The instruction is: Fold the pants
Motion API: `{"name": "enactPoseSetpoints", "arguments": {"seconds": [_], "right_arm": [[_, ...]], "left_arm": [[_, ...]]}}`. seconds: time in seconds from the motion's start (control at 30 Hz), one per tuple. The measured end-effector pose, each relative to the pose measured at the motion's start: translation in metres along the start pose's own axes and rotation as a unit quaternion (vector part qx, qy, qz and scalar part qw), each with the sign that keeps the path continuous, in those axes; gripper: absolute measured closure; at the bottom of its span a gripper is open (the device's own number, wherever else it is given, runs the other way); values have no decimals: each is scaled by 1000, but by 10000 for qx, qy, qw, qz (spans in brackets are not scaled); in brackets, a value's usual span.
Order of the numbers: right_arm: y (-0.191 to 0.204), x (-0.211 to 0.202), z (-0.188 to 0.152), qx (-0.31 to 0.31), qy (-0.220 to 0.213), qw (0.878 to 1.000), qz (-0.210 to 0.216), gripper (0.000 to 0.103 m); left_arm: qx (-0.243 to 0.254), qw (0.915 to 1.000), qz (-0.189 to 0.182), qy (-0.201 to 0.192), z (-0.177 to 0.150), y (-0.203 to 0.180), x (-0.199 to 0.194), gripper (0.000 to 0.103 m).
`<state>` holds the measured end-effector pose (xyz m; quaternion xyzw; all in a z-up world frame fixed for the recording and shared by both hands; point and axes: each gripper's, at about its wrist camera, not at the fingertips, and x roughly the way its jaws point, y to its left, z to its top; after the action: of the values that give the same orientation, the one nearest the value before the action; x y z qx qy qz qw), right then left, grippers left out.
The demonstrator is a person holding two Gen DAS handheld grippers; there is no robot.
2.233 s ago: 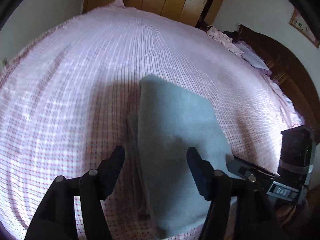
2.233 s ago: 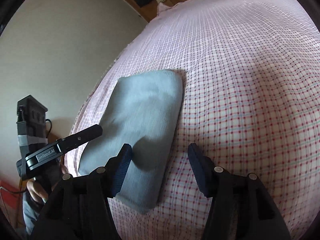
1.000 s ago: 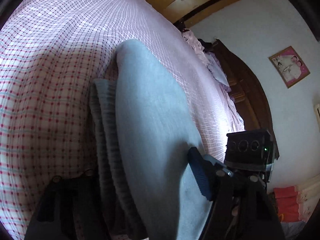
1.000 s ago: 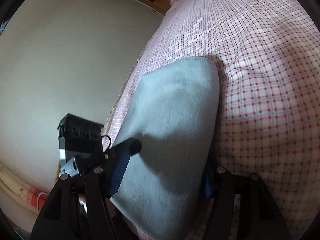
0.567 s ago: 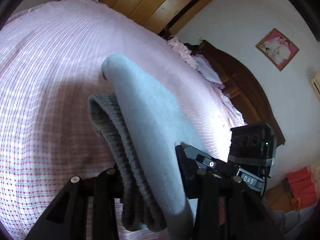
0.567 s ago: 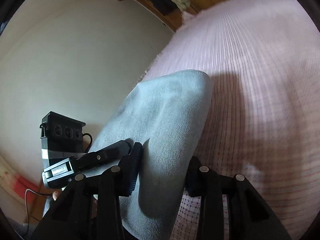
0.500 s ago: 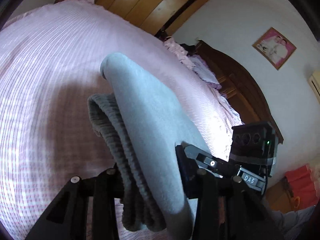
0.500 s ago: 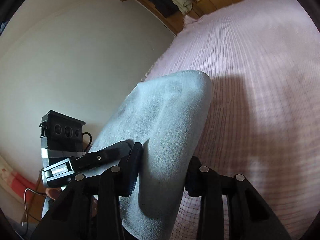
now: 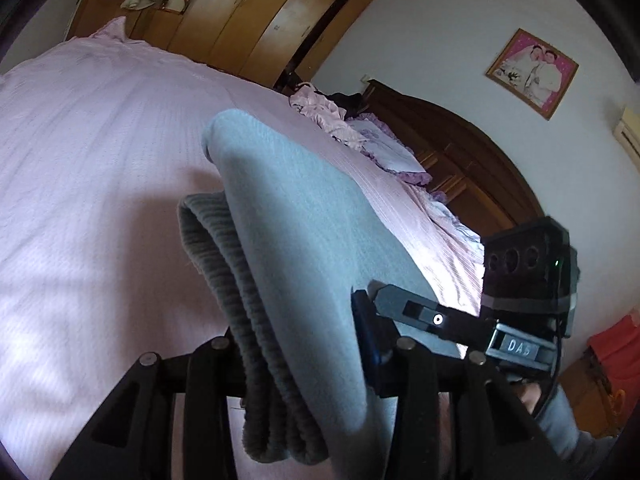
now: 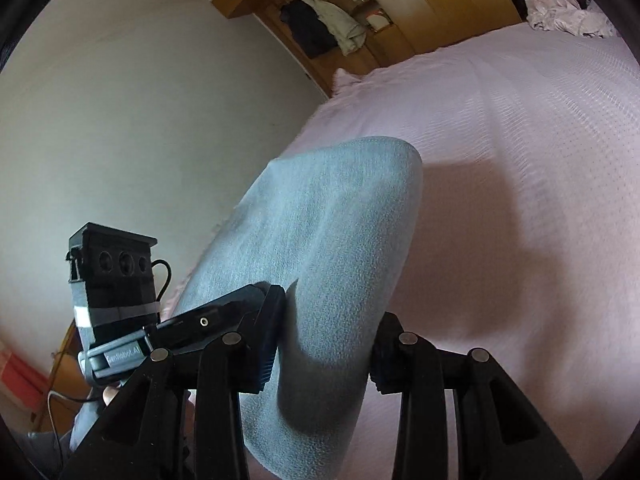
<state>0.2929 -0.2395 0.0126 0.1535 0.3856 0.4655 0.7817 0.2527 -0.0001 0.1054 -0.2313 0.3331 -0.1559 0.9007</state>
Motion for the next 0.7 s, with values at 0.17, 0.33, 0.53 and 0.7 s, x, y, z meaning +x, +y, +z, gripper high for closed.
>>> {"name": "enactPoseSetpoints", "arguments": {"seconds": [0.17, 0.33, 0.53, 0.7], "right_arm": [[-74, 21, 45, -8, -90, 9997, -221, 73], [-149, 54, 61, 259, -53, 9994, -207, 72], [-175, 82, 39, 303, 4, 9985, -452, 72], [-173, 81, 43, 240, 65, 9980, -574, 71]], "left_arm": [[24, 10000, -11, -31, 34, 19, 93, 61], [188, 9996, 168, 118, 49, 51, 166, 60], [28, 9992, 235, 336, 25, 85, 201, 53], [140, 9983, 373, 437, 28, 79, 215, 45]]}}
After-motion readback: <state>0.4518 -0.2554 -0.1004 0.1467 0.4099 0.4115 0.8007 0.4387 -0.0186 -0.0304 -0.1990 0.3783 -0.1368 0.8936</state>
